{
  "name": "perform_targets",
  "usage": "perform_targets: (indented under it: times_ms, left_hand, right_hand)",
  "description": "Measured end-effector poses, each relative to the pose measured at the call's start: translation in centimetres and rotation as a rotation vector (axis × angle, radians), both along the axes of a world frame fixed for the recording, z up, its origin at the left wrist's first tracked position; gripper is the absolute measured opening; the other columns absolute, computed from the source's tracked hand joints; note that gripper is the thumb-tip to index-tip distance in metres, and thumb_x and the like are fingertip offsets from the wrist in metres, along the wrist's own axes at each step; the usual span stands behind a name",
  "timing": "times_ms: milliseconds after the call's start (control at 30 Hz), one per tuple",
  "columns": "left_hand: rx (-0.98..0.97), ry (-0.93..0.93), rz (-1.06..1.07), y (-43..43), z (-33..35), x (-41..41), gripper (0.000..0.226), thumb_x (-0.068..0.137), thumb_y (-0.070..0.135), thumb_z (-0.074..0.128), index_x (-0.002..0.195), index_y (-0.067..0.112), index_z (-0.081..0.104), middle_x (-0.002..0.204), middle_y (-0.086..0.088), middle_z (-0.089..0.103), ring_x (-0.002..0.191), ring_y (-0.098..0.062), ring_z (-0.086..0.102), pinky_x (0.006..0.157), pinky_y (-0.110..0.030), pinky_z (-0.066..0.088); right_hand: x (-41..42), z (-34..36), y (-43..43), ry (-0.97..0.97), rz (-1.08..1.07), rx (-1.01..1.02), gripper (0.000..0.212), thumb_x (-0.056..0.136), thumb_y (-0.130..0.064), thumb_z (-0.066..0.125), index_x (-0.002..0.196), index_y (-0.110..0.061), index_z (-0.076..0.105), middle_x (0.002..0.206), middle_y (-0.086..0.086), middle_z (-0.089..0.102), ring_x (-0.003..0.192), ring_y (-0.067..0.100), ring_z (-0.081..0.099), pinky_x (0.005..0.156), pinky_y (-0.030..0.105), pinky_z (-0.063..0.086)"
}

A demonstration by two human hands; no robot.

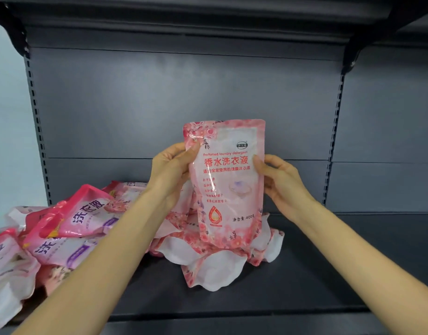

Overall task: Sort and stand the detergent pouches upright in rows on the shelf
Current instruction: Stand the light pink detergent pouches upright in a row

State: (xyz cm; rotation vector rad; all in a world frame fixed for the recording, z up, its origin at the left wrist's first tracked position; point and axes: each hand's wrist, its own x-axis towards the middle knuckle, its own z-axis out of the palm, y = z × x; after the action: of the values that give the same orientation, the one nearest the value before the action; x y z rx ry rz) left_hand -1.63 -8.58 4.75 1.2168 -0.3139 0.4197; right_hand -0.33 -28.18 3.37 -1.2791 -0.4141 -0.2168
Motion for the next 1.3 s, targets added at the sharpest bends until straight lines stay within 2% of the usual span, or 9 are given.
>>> perform_targets:
  times_ms: [100, 233, 400, 600, 700, 867, 967, 1167, 1300]
  left_hand:
    - [-0.014, 0.010, -0.027, -1.0, 0.2, 0.3, 0.007, 0.087, 0.014, 0.062, 0.090, 0.010, 0.067, 0.076, 0.001, 0.073, 0.066, -0.011, 0.067, 0.064, -0.024, 0.057]
    - [0.019, 0.002, -0.045, -2.6, 1.2, 1.1, 0.017, 0.087, 0.015, 0.062, 0.100, 0.006, 0.066, 0.085, -0.003, 0.072, 0.069, -0.013, 0.068, 0.065, -0.024, 0.056]
    - [0.024, -0.048, -0.050, -5.1, 3.4, 2.9, 0.010, 0.086, 0.015, 0.063, 0.094, 0.010, 0.066, 0.084, -0.001, 0.072, 0.069, -0.011, 0.068, 0.063, -0.022, 0.057]
    - [0.066, -0.090, -0.054, -9.5, 4.6, 6.1, 0.004, 0.086, 0.015, 0.063, 0.089, 0.013, 0.066, 0.077, 0.003, 0.072, 0.067, -0.009, 0.068, 0.061, -0.020, 0.055]
    - [0.067, -0.068, -0.069, -11.6, 3.7, 8.0, 0.005, 0.087, 0.014, 0.062, 0.090, 0.011, 0.066, 0.081, 0.000, 0.072, 0.068, -0.011, 0.069, 0.063, -0.023, 0.057]
    - [0.088, 0.020, -0.078, -14.5, 1.8, 11.3, 0.007, 0.086, 0.015, 0.064, 0.091, 0.011, 0.066, 0.084, -0.001, 0.072, 0.072, -0.013, 0.069, 0.066, -0.025, 0.058]
    - [0.154, 0.051, -0.038, -15.9, 0.8, 13.1, 0.003, 0.084, 0.016, 0.066, 0.083, 0.014, 0.065, 0.080, 0.002, 0.072, 0.071, -0.011, 0.069, 0.064, -0.021, 0.057]
    - [0.292, 0.134, 0.001, -18.2, -0.6, 16.3, 0.010, 0.081, 0.013, 0.069, 0.075, 0.016, 0.063, 0.074, 0.007, 0.071, 0.068, -0.005, 0.067, 0.062, -0.017, 0.055]
    - [0.286, 0.193, -0.011, -20.6, -1.2, 17.9, 0.011, 0.080, 0.013, 0.071, 0.074, 0.015, 0.062, 0.075, 0.005, 0.070, 0.065, -0.005, 0.066, 0.059, -0.016, 0.055]
  right_hand:
    - [0.2, 0.0, -0.9, 0.009, -0.007, 0.000, 0.010, 0.089, -0.018, 0.060, 0.095, -0.014, 0.067, 0.091, -0.002, 0.074, 0.078, 0.012, 0.070, 0.063, 0.022, 0.055]
    - [1.3, 0.7, -2.4, -0.019, -0.014, 0.000, 0.011, 0.089, -0.022, 0.060, 0.088, -0.013, 0.066, 0.088, -0.002, 0.074, 0.076, 0.011, 0.069, 0.064, 0.023, 0.055]
    - [3.3, 2.4, -4.8, -0.085, -0.013, 0.004, 0.012, 0.089, -0.024, 0.060, 0.087, -0.013, 0.064, 0.089, -0.002, 0.074, 0.078, 0.012, 0.070, 0.067, 0.024, 0.056]
    - [6.1, 3.5, -9.2, -0.144, -0.080, 0.000, 0.008, 0.091, -0.020, 0.058, 0.091, -0.015, 0.063, 0.084, -0.004, 0.072, 0.072, 0.009, 0.068, 0.061, 0.021, 0.055]
    - [7.8, 3.1, -11.6, -0.146, -0.106, -0.044, 0.006, 0.090, -0.018, 0.058, 0.088, -0.015, 0.062, 0.079, -0.006, 0.072, 0.068, 0.007, 0.068, 0.058, 0.019, 0.053]
    - [11.1, 1.8, -15.3, -0.126, -0.137, -0.147, 0.007, 0.089, -0.016, 0.060, 0.091, -0.011, 0.064, 0.088, -0.001, 0.073, 0.075, 0.010, 0.070, 0.061, 0.020, 0.055]
    - [13.0, 0.7, -17.1, -0.113, -0.150, -0.187, 0.004, 0.088, -0.014, 0.061, 0.088, -0.012, 0.063, 0.084, -0.004, 0.073, 0.074, 0.009, 0.070, 0.059, 0.020, 0.055]
    - [16.2, -1.6, -20.2, -0.079, -0.169, -0.225, 0.004, 0.088, -0.008, 0.061, 0.084, -0.010, 0.062, 0.072, -0.008, 0.072, 0.068, 0.006, 0.069, 0.058, 0.020, 0.056]
    - [18.0, -2.7, -22.4, -0.034, -0.194, -0.216, 0.006, 0.086, -0.006, 0.062, 0.083, -0.011, 0.062, 0.078, -0.003, 0.072, 0.067, 0.006, 0.069, 0.058, 0.020, 0.056]
